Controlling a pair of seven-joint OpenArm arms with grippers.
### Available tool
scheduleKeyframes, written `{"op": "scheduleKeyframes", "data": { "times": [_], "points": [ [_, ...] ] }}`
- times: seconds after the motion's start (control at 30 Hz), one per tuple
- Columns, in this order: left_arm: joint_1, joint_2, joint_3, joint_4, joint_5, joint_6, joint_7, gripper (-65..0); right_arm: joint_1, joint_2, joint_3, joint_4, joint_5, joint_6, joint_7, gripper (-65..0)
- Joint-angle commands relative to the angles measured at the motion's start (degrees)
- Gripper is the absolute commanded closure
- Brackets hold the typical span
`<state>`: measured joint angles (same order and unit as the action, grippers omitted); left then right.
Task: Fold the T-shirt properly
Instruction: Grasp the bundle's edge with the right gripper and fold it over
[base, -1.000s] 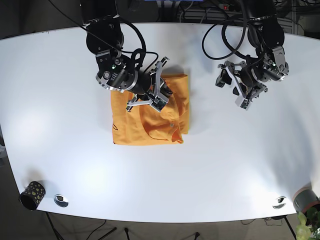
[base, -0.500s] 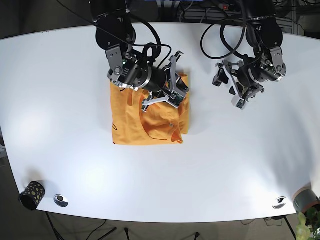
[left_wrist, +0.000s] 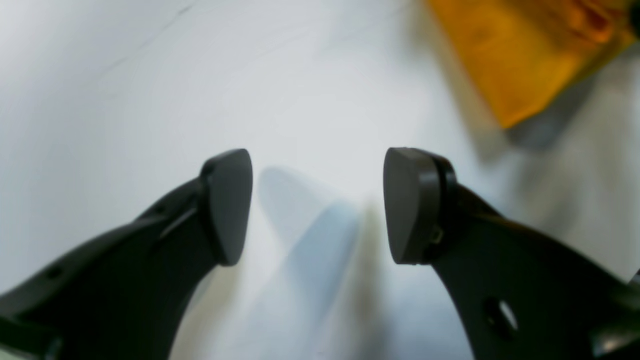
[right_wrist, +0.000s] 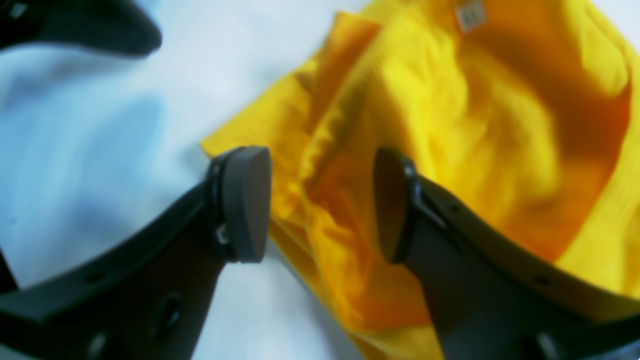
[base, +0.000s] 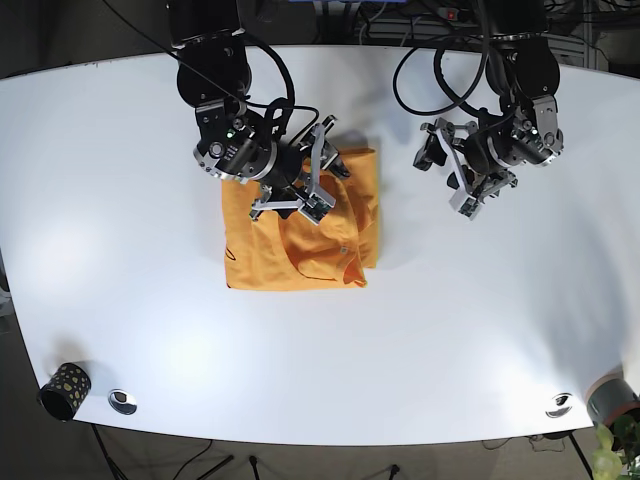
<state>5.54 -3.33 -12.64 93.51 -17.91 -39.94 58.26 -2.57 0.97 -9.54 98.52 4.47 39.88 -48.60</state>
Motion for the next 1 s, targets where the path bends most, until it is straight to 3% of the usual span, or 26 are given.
{"op": "scheduleKeyframes", "data": {
  "times": [0.0, 0.17, 0.37, 0.47, 0.87, 0.97],
  "points": [
    [-0.7, -0.4, -0.1, 0.9, -0.6, -0.1, -0.8, -38.3, 0.9, -0.3, 0.4, -1.3, 1.2, 0.12, 2.7, -31.9],
    [-0.7, -0.4, -0.1, 0.9, -0.6, -0.1, -0.8, -38.3, 0.9, -0.3, 0.4, -4.4, 1.2, 0.12, 5.2, -28.9],
    [-0.7, -0.4, -0.1, 0.9, -0.6, -0.1, -0.8, -38.3, 1.6, -0.3, 0.4, -6.2, 1.5, 0.12, 5.7, -9.0],
    [-0.7, -0.4, -0.1, 0.9, -0.6, -0.1, -0.8, -38.3, 1.7, -0.3, 0.4, -6.2, 1.6, 0.12, 5.7, -3.8],
    [-0.7, -0.4, -0.1, 0.9, -0.6, -0.1, -0.8, -38.3, 0.9, -0.8, 0.2, 1.0, 1.8, 0.12, 3.8, 0.0],
    [-0.7, -0.4, -0.1, 0.9, -0.5, -0.1, -0.8, -38.3, 0.7, -2.4, 0.1, 4.6, 1.8, 0.12, 1.3, 0.0]
  ]
}}
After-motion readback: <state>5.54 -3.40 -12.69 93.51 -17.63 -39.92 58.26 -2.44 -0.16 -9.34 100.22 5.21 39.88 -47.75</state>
